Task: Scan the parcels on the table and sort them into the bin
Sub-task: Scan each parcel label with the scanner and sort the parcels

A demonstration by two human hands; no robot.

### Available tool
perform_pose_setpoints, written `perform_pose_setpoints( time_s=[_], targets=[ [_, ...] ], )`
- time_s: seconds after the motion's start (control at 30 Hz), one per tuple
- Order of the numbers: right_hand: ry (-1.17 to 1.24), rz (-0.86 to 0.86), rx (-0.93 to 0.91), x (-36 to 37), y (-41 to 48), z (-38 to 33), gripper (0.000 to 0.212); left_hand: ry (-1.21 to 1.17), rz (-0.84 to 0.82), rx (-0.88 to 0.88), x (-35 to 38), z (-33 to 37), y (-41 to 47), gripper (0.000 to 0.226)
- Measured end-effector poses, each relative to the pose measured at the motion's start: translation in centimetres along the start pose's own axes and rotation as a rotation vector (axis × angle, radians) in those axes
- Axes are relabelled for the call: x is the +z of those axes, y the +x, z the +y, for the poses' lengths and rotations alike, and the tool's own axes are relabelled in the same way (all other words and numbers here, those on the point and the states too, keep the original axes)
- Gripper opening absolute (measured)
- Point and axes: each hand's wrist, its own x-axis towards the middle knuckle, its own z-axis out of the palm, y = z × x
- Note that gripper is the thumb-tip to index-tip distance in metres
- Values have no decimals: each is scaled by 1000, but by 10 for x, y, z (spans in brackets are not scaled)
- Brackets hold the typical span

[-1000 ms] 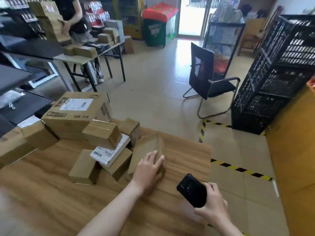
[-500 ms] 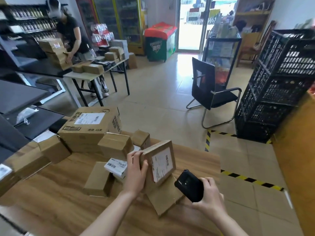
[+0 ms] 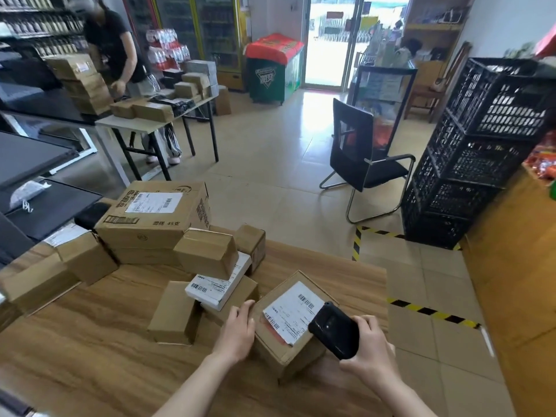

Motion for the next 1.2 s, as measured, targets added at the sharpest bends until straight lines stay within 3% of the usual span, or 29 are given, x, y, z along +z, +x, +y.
perform_pose_setpoints(
  time_s=[0.07, 0.13, 0.23, 0.33, 0.6, 0.87, 1.03, 1.2],
  targets=[
    [-4, -5, 9, 2, -2, 0, 91, 66, -8, -9, 4, 2, -1, 51],
    [-7, -7, 14, 3, -3, 0, 92, 138, -36, -12, 8, 9, -2, 73],
    [-32, -15, 22, 3, -7, 2, 93, 328, -187, -17, 21, 23, -3, 115],
    [-44, -17, 31, 0, -10, 4, 93, 451, -318, -34, 34, 29, -4, 131],
    [-77, -26, 44, -15, -19, 18, 92, 548, -376, 28, 28, 32, 3, 124],
    [-281, -30, -57, -44, -18, 25, 92, 941, -306, 387, -10, 45, 22, 124],
    [-510, -35, -129, -56, -16, 27, 83, 1050, -270, 429, -19, 59, 26, 122],
    [-554, 4, -123, -58, -15, 33, 82, 1040, -248, 430, -20, 61, 20, 116]
  ],
)
